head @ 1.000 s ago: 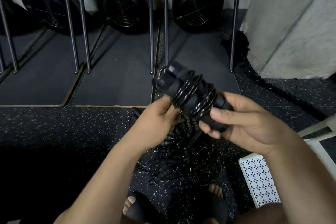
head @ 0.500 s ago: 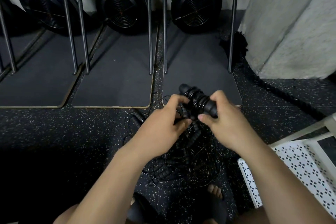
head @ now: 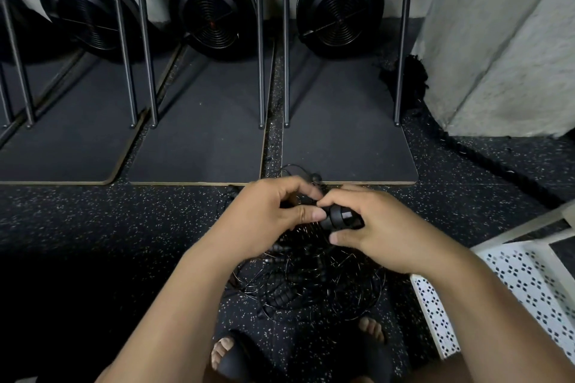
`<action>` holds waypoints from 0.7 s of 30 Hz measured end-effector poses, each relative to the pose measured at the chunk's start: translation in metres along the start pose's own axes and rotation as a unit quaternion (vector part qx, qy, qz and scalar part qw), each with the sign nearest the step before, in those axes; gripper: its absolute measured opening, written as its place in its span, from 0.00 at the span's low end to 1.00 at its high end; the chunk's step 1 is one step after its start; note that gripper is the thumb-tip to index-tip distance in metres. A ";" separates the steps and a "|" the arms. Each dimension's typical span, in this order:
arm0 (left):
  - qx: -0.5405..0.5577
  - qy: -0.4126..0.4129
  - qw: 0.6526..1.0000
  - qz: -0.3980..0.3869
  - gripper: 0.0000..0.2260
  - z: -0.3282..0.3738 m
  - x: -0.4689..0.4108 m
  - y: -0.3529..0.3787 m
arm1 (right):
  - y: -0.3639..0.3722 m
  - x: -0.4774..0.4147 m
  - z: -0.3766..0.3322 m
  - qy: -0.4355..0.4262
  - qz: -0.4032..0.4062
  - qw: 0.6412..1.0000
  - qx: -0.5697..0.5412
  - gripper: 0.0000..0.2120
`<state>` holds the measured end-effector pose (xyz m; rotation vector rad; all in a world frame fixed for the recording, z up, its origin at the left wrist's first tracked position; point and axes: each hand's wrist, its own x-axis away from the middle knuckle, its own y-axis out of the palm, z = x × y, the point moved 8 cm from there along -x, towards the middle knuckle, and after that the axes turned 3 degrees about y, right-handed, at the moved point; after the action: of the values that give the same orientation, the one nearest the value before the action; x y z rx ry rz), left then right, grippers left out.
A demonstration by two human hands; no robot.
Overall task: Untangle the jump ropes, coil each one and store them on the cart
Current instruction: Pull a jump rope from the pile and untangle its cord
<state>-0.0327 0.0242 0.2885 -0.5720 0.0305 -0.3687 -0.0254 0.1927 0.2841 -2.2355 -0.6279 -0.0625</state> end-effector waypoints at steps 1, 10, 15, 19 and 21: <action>0.026 -0.006 1.000 -0.006 0.11 -0.001 0.000 -0.001 | 0.000 0.003 -0.001 -0.003 -0.024 0.999 -0.028 0.17; 0.219 0.054 0.974 -0.010 0.18 0.019 0.002 -0.012 | -0.003 0.027 -0.029 -0.063 -0.183 0.916 -0.351 0.13; 0.272 -0.017 0.962 -0.016 0.15 -0.018 -0.007 -0.003 | -0.004 0.024 -0.037 -0.077 -0.163 0.855 -0.487 0.15; 0.286 -0.063 0.954 0.059 0.15 -0.008 -0.009 0.012 | -0.003 0.013 -0.038 -0.056 -0.094 0.788 -0.606 0.18; 0.315 -0.052 0.941 0.115 0.12 0.017 -0.001 0.019 | -0.003 0.007 -0.032 -0.026 -0.040 0.749 -0.661 0.20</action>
<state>-0.0247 0.0481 0.2926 0.0498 -0.1193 -0.1041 -0.0160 0.1749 0.3099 -3.5739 -0.8413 -0.6857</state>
